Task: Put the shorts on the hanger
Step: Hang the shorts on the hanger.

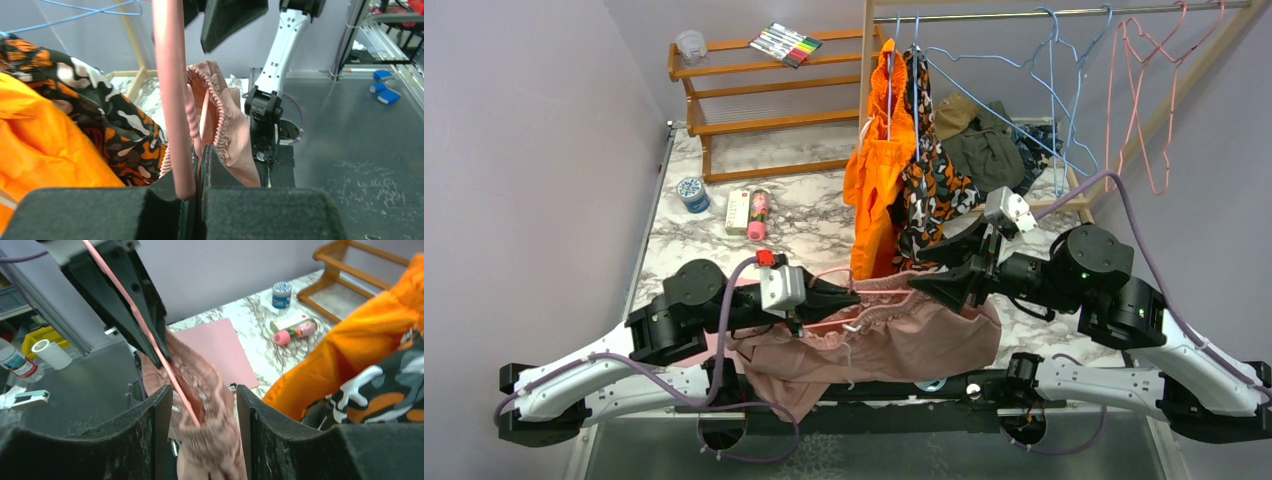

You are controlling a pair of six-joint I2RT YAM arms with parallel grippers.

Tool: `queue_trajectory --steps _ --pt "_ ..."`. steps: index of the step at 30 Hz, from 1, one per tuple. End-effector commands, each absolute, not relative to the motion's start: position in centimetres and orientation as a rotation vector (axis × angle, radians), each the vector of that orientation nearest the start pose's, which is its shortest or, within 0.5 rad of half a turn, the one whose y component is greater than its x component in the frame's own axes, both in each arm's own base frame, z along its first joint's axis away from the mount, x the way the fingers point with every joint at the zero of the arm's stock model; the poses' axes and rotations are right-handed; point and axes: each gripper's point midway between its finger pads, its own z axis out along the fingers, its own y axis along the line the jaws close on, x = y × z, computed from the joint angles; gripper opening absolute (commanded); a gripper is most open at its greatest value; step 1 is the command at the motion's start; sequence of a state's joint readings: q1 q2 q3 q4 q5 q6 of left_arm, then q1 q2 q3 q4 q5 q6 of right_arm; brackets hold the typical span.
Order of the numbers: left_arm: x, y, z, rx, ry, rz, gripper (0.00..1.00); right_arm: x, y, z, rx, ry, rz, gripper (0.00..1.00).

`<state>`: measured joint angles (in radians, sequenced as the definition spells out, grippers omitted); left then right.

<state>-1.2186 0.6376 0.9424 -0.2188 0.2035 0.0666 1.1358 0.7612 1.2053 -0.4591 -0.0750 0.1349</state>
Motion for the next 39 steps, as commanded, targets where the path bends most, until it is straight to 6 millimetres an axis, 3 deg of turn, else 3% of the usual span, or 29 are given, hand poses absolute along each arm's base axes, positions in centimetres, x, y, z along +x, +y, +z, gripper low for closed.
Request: queue_trajectory --steps 1,6,11,14,21,24,28,30,32,34,37,39 --pt "4.4 -27.6 40.4 1.139 1.070 -1.174 0.00 7.5 25.8 43.5 -1.019 1.328 1.089 0.53" --pt "3.8 -28.4 40.1 1.202 1.082 -1.209 0.00 5.5 27.6 43.7 -1.184 1.263 1.173 0.53" --pt "3.7 -28.7 40.9 1.208 1.069 -1.211 0.00 4.3 29.5 41.6 -1.308 1.282 1.251 0.51" --pt "3.8 -28.9 40.8 1.215 1.074 -1.208 0.00 4.2 30.0 41.5 -1.303 1.273 1.280 0.51" --pt "4.2 -29.5 40.2 1.226 1.091 -1.194 0.00 4.5 30.9 43.2 -1.221 1.196 1.318 0.49" --pt "4.5 -29.6 40.0 1.219 1.097 -1.179 0.00 5.0 31.4 43.4 -1.199 1.196 1.318 0.39" --pt "4.7 -29.5 40.0 1.203 1.096 -1.171 0.00 5.5 31.9 43.2 -1.181 1.203 1.310 0.02" --pt "4.9 -29.3 39.8 1.193 1.105 -1.162 0.00 5.8 31.7 43.4 -1.152 1.198 1.294 0.01" --pt "5.1 -29.0 39.7 1.175 1.115 -1.150 0.08 6.1 31.3 43.7 -1.119 1.189 1.278 0.01" --pt "5.2 -28.6 39.3 1.168 1.131 -1.141 0.24 6.4 30.7 44.3 -1.080 1.173 1.260 0.01" --pt "5.3 -27.9 38.8 1.157 1.154 -1.125 0.40 6.8 30.1 44.7 -1.043 1.169 1.237 0.01" --pt "5.5 -27.5 38.5 1.147 1.172 -1.107 0.46 6.9 30.0 44.5 -1.044 1.172 1.233 0.01"
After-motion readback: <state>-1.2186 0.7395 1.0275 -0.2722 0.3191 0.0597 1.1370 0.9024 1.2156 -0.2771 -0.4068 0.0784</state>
